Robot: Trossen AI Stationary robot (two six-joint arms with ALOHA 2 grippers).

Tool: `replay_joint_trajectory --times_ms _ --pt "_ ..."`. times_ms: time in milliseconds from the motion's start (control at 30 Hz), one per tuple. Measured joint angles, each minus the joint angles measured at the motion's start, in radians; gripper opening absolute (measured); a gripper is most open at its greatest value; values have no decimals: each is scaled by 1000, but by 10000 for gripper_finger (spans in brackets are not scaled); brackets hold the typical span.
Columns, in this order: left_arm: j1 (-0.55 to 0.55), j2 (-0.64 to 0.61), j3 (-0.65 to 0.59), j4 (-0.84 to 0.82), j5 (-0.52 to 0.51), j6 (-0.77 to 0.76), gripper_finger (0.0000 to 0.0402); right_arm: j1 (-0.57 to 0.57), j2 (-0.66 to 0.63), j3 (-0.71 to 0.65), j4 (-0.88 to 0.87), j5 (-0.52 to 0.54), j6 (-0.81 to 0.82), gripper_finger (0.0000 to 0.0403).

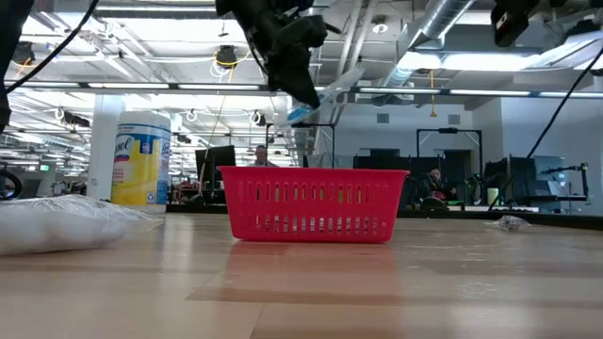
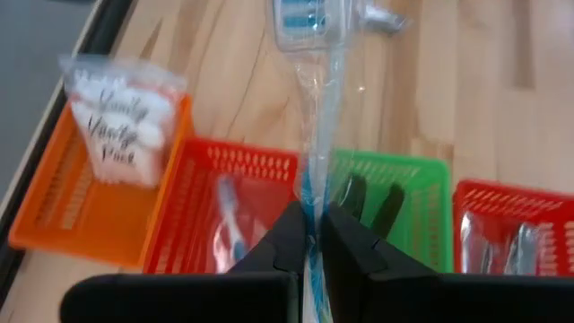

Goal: Pick & Place Travel size toiletries
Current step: Put the blue toothbrush into the top red basket

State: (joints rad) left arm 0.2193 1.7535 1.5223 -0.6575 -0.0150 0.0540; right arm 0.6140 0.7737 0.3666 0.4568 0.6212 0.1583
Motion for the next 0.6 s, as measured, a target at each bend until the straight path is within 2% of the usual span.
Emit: replay_joint_trajectory --times_ms 333,467,600 --pt "30 22 0 -119 0 -5 10 -10 -10 -7 3 -33 -12 92" --pt "36 45 9 -157 0 -5 10 -43 -8 -7 21 -127 -35 92" --pt "36 85 60 -208 0 0 10 -58 10 -53 239 -271 -114 92"
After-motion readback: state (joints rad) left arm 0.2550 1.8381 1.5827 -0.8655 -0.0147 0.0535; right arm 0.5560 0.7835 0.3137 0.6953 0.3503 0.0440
